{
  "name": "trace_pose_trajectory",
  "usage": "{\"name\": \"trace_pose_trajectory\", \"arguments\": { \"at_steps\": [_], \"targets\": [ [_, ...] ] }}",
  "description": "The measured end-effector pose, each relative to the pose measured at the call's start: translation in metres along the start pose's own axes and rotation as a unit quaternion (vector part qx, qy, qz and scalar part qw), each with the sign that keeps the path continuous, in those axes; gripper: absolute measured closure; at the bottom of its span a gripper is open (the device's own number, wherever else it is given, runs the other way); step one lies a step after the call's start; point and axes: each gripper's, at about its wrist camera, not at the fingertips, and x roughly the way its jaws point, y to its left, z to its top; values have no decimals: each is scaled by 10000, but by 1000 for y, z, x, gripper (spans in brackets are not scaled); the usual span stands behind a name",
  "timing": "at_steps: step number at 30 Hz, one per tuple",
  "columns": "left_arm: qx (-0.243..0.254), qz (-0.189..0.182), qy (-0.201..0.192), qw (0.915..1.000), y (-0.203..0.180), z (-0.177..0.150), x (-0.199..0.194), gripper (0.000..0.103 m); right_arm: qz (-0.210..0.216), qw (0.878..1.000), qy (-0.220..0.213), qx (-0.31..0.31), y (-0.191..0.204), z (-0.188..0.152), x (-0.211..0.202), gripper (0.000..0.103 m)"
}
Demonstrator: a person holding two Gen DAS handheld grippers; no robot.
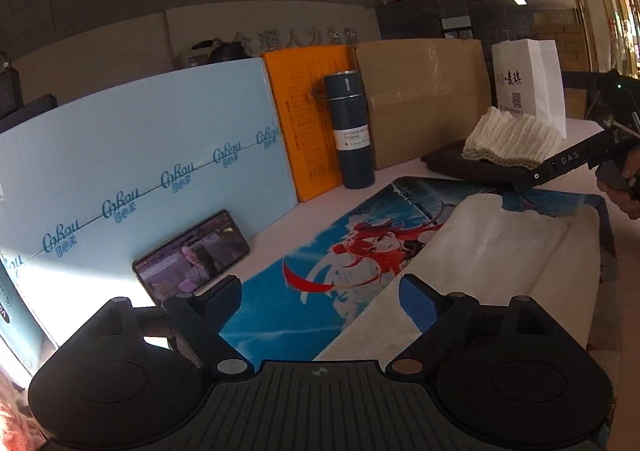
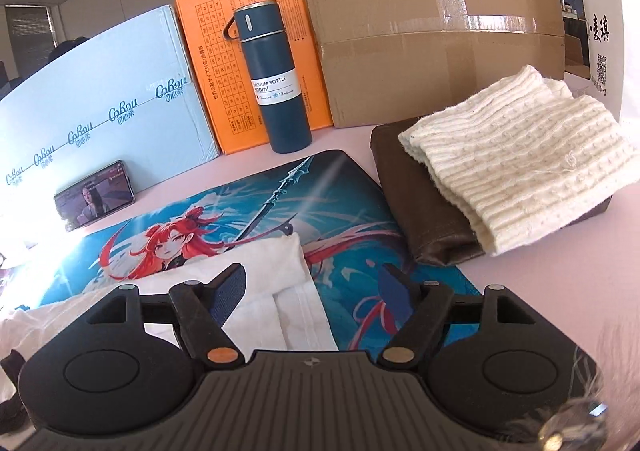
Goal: Fold clothes
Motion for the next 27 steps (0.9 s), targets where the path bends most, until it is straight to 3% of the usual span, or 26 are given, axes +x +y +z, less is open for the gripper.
{"name": "trace_pose_trajectory", "arguments": {
  "at_steps": [3,5,7,10,13,15,17,20,21,24,25,26,27],
  "targets": [
    [364,-158,591,9975,-27,-5,33,14,303,9995,-61,99,-14,3,-4,23],
    [427,-50,725,9964,-34,-13,46,14,616,9979,-84,204,-25,9,-2,21],
    [359,174,731,9965,-37,-7,45,14,1006,9944,-62,331,-38,20,5,20],
    [578,532,189,9967,-61,14,28,14,1490,9879,159,398,-48,37,25,20],
    [783,-30,-345,9963,-106,29,14,10,1721,9835,518,212,-44,49,57,20],
    [1059,-428,-478,9923,-146,30,15,10,1625,9843,684,-20,-35,51,74,20],
    [1775,-616,-510,9809,-191,26,22,10,1567,9839,834,-229,-27,51,90,21],
    [2382,-823,-410,9668,-231,22,43,12,1605,9804,1002,-542,-18,46,106,24],
    [2409,-899,-397,9656,-238,23,48,15,1602,9795,1009,-684,-14,44,108,24],
    [2252,-957,-434,9686,-245,33,69,15,1663,9752,1027,-1037,-8,38,109,35],
    [2190,-998,-418,9697,-246,37,76,15,1686,9739,1045,-1102,-8,38,108,44],
    [2128,-1039,-402,9707,-247,40,82,22,1708,9726,1064,-1166,-8,37,106,53],
    [2120,-1149,-348,9699,-248,43,86,37,1728,9715,1077,-1214,-8,36,105,56]
  ]
}}
